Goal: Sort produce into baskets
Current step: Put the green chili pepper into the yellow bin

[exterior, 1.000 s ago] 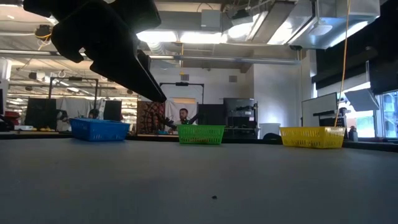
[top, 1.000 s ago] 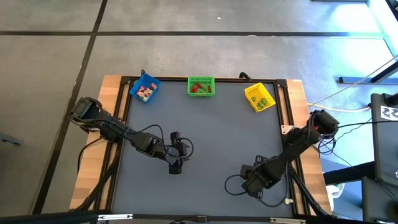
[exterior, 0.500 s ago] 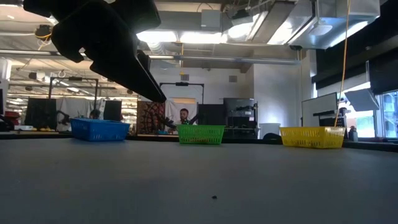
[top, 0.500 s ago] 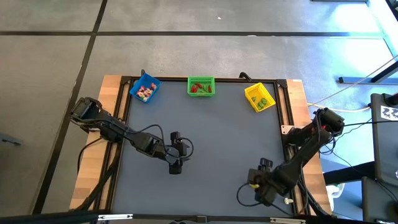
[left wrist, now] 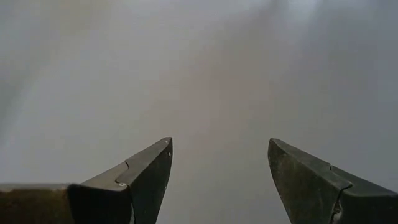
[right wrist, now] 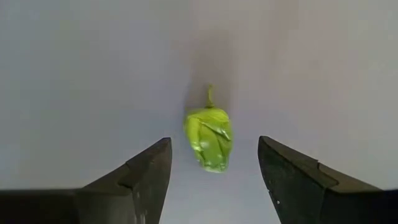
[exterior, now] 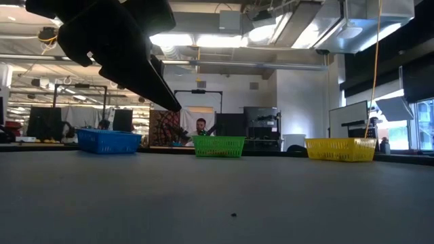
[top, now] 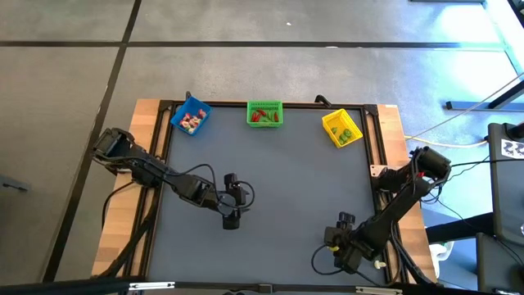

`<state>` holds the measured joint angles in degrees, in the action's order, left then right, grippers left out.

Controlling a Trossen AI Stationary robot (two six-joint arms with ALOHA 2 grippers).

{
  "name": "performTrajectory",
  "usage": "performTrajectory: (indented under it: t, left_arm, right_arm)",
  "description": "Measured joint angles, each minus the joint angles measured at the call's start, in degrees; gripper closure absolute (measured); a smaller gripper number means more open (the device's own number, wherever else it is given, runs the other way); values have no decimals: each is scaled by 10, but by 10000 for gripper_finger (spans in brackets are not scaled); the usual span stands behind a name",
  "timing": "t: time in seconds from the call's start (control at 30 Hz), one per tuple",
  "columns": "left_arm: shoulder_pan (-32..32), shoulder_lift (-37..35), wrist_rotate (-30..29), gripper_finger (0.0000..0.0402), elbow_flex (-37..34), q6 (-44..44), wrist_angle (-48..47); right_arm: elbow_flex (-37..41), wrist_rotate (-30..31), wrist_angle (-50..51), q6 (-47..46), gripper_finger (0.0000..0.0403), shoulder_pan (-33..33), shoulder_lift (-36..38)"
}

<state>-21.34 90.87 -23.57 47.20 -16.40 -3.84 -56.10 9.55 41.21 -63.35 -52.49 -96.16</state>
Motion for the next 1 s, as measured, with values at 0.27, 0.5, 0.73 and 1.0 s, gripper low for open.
performTrajectory:
  t: [0.27, 0.5, 0.73, 1.0]
  left_arm:
    - [0, 0, 0, 141, 0, 3, 4]
    - [0, 0, 0, 141, 0, 11, 5]
    - [-1, 0, 0, 141, 0, 13, 4]
    - [-8, -31, 0, 141, 10, 16, -2]
  right_arm:
    - [1, 12, -11, 22, 217, 0, -32]
    - [0, 36, -26, 23, 340, -1, -39]
    - [1, 64, -37, 19, 382, 0, -38]
    - [-28, 105, -32, 36, 376, 28, -38]
